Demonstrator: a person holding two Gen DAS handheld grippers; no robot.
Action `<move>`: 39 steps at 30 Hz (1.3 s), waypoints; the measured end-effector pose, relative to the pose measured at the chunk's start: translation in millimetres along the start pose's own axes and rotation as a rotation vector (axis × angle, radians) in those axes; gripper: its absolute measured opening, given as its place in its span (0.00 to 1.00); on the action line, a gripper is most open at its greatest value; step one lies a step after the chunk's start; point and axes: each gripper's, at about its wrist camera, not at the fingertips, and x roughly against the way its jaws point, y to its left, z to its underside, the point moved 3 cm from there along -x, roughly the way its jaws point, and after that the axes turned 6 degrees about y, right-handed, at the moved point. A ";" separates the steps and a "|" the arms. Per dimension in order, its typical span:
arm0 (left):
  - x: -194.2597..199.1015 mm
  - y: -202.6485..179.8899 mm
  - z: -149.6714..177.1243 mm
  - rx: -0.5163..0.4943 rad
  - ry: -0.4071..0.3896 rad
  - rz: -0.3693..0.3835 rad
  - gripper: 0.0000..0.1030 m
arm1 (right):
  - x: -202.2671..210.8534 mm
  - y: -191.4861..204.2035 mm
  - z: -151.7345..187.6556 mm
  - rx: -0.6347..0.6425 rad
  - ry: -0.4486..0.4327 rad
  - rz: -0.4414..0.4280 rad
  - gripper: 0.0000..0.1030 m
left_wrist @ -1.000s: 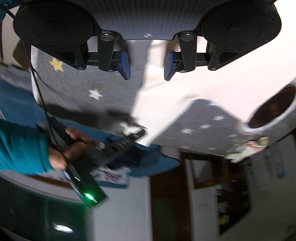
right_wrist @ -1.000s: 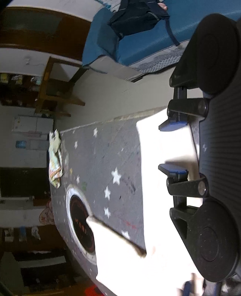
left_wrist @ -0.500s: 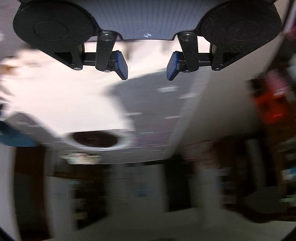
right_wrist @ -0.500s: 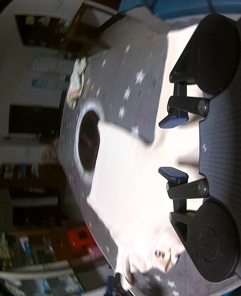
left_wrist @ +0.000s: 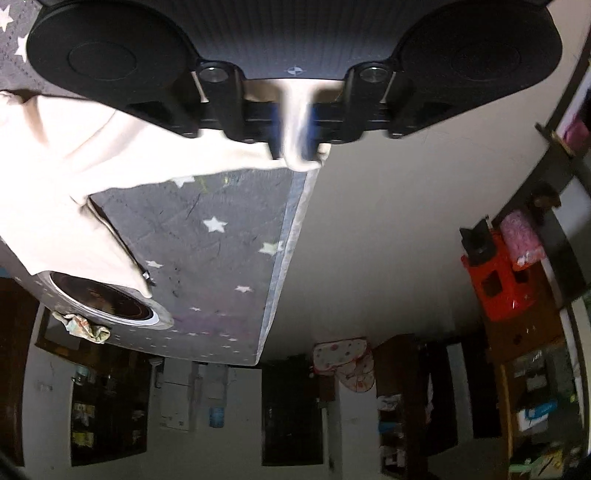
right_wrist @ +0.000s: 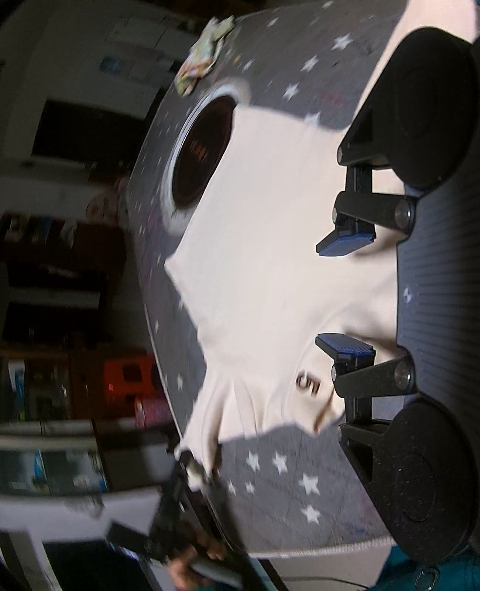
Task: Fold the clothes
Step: 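Smooth the sweatshirt body with the right gripper while the left gripper grasps the hem, then grasp the cream sweatshirt shoulder edge with the left gripper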
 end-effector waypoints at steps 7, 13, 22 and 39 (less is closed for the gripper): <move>-6.7 -20.6 -36.6 -0.185 -0.109 -0.057 0.05 | -14.8 23.9 -16.4 0.052 -0.014 -0.061 0.45; -47.1 -22.6 -40.8 -0.229 -0.052 -0.117 0.15 | -25.2 46.0 -23.5 0.104 -0.007 -0.117 0.45; -43.3 9.4 -21.1 -0.048 -0.008 -0.143 0.47 | -36.9 65.2 -23.0 0.167 0.022 -0.152 0.42; -43.5 22.8 -12.8 0.054 0.035 -0.210 0.00 | -37.5 79.4 -12.7 0.224 0.054 -0.147 0.16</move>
